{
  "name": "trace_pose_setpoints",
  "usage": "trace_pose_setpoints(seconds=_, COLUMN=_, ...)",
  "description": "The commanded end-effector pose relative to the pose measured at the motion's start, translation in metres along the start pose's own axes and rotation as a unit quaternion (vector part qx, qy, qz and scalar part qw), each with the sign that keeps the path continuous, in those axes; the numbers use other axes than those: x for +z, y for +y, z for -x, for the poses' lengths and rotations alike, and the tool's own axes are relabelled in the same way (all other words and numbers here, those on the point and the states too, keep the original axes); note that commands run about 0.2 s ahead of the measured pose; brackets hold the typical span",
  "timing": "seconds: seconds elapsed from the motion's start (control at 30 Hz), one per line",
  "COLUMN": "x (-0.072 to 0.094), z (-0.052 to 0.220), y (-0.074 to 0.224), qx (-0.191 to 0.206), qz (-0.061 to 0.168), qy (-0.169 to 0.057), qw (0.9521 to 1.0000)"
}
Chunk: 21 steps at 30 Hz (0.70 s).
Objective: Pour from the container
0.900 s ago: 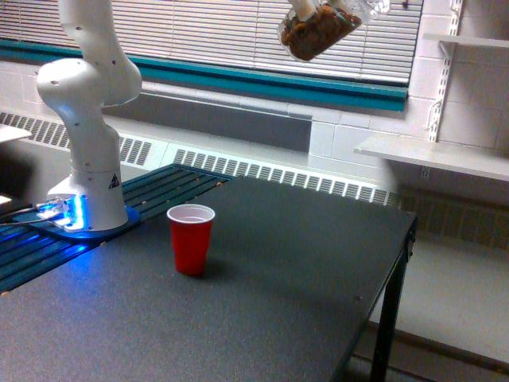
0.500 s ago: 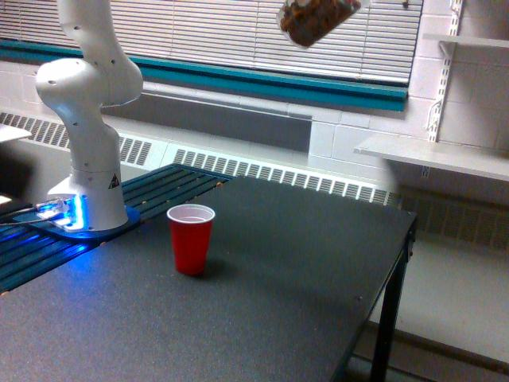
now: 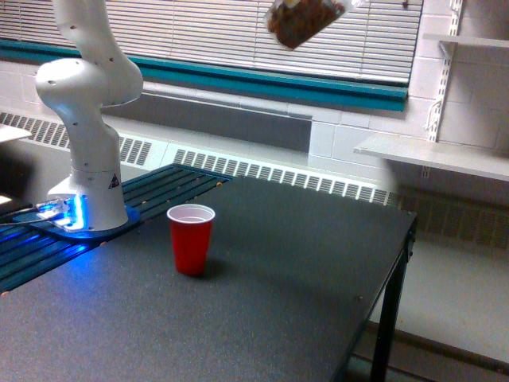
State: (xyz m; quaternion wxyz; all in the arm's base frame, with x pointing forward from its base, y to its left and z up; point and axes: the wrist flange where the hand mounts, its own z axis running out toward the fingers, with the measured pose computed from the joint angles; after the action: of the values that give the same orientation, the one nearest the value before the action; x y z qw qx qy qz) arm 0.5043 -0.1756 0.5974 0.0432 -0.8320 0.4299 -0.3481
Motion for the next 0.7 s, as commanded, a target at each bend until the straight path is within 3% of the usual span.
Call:
trace_pose_setpoints(seconds=0.03, x=-0.018, z=0.017, y=0.014, qx=-0.019, qz=-0.001, qy=0.011, qw=0.9998)
trace_pose_setpoints(seconds=0.7, x=-0.051, z=0.079, y=0.099, qx=-0.015, qz=0.039, qy=0.01, qw=0.9991)
